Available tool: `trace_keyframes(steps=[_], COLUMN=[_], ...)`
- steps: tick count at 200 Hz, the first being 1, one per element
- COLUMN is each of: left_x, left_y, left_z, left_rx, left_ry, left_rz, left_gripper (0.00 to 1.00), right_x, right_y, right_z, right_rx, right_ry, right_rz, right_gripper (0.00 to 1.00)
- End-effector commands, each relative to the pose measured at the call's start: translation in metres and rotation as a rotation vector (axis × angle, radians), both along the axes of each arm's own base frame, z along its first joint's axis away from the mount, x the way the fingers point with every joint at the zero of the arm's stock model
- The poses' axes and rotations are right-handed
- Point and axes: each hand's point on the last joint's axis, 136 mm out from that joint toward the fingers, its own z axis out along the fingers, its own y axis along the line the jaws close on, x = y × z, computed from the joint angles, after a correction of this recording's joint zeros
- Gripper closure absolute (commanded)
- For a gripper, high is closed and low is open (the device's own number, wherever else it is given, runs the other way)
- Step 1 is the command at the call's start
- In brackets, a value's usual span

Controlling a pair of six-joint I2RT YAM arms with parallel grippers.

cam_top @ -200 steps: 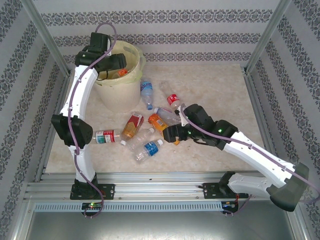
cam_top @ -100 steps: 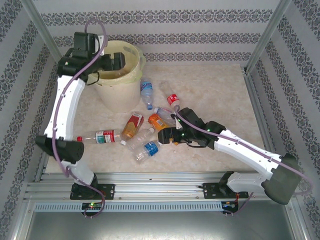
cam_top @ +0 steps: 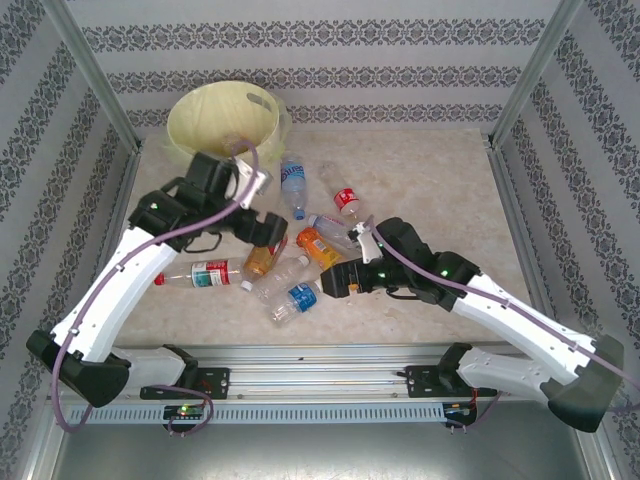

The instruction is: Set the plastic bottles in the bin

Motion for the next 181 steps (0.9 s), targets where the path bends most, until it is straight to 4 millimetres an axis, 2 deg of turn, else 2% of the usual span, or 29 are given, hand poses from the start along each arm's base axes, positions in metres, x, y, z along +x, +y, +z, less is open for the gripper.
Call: trace_keyframes(steps=[1, 20, 61, 98, 138, 181], left_x=[-0.031, -0.046, -0.059, -0.06, -0.06, -0.072], left_y=[-0.016, -0.031, -0.055, -0.06, -0.058, -0.058], left_z=[-0.032, -0.058, -0.106, -0.148, -0.174, -0.197], left_rx=[0.046, 0.096, 0.186, 0.295, 0.355, 0.396], left_ry=[0.081, 0.109, 0.173, 0.263, 0.302, 0.354], left_rz=[-0.13, -0.201, -0.296, -0.263, -0.216, -0.222], left_gripper=[0.07, 0.09, 0.18, 0.24, 0.26, 0.24], right_x=[-0.003, -0.003, -0.005, -0.008, -0.008, -0.008], right_y=[-0.018, -0.024, -0.032, -0.039, -0.042, -0.044], right_z=[-0.007, -0.001, 0.003, 0.004, 0.001, -0.001], right_rx=[-0.051, -0.041, -0.02, -0.023, -0.015, -0.009], right_ry=[-0.009, -0.026, -0.037, -0.042, -0.038, -0.037], right_rz=[-0.022, -0.047, -0.067, -0.086, -0.101, -0.114], right_gripper=[0.02, 0.02, 0.02, 0.02, 0.02, 0.02])
